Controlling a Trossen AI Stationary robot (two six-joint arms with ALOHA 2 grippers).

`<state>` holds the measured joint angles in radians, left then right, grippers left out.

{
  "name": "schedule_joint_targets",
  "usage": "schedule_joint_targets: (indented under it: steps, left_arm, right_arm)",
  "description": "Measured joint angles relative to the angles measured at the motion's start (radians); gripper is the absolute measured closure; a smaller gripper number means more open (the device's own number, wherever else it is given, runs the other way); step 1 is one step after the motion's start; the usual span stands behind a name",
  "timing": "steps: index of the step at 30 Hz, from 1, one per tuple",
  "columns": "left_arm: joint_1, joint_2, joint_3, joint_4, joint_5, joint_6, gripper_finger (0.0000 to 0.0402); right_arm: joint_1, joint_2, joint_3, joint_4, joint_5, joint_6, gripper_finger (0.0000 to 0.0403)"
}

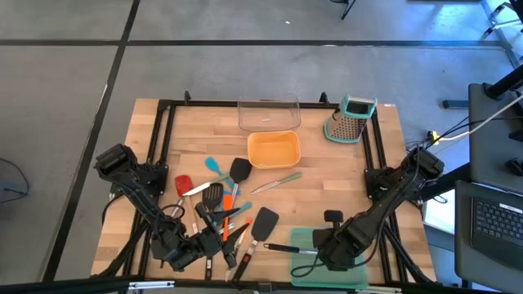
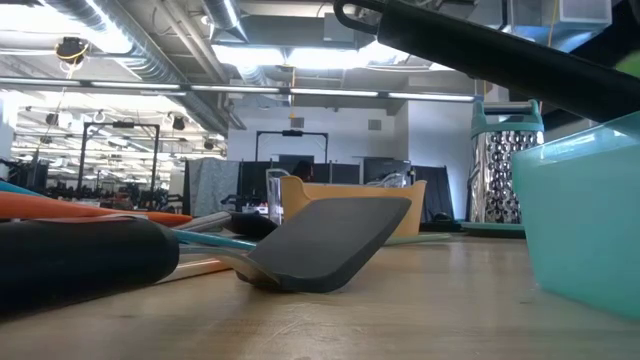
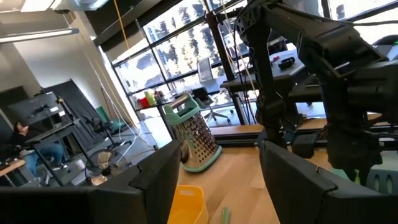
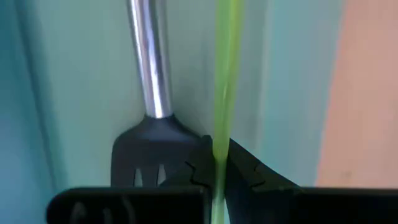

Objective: Pick & Place Kitchen Items
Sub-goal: Put the green silicone spatula into the green bin, then put the left green knife into the transparent bin

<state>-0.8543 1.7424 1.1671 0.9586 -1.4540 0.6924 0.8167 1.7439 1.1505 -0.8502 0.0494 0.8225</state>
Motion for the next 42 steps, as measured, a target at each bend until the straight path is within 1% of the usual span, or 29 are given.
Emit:
schedule_joint_targets:
  steps: [4, 8, 14, 19, 21, 27, 31, 34, 37, 42]
  left_arm:
    - [0.003, 0.0, 0.0, -0.017, 0.0, 0.001, 0.0187]
    - [0.008, 0.0, 0.0, -0.018, 0.003, -0.001, 0.0187]
    - [0.009, 0.0, 0.0, -0.021, 0.009, -0.014, 0.0187]
    - [0.009, 0.0, 0.0, -0.021, 0.009, -0.014, 0.0187]
    - [0.008, 0.0, 0.0, -0.021, 0.009, -0.014, 0.0187]
    - [0.008, 0.0, 0.0, -0.021, 0.009, -0.015, 0.0187]
    - [0.008, 0.0, 0.0, -0.021, 0.008, -0.014, 0.0187]
    - [0.008, 0.0, 0.0, -0.021, 0.008, -0.012, 0.0187]
    - [0.008, 0.0, 0.0, -0.021, 0.008, -0.009, 0.0187]
    - [0.012, 0.0, 0.0, -0.021, 0.008, -0.004, 0.0187]
  right_arm:
    - [-0.001, 0.0, -0.023, 0.006, -0.008, -0.001, 0.0389]
    - [-0.001, 0.0, -0.024, 0.005, 0.017, -0.042, 0.0389]
    - [0.0, 0.0, -0.024, 0.006, 0.019, -0.076, 0.0389]
    - [0.0, 0.0, -0.024, 0.006, 0.055, -0.073, 0.0389]
    - [0.0, 0.0, -0.024, 0.006, 0.067, -0.056, 0.0379]
    - [0.0, 0.0, -0.024, 0.006, 0.081, -0.026, 0.0329]
    - [0.0, 0.0, -0.022, 0.004, 0.079, -0.02, 0.0312]
    - [-0.002, 0.0, 0.004, -0.025, 0.058, -0.024, 0.0307]
    - [-0.013, 0.0, 0.06, -0.103, 0.042, -0.047, 0.0306]
    - [-0.037, 0.001, 0.193, -0.254, 0.07, -0.1, 0.0305]
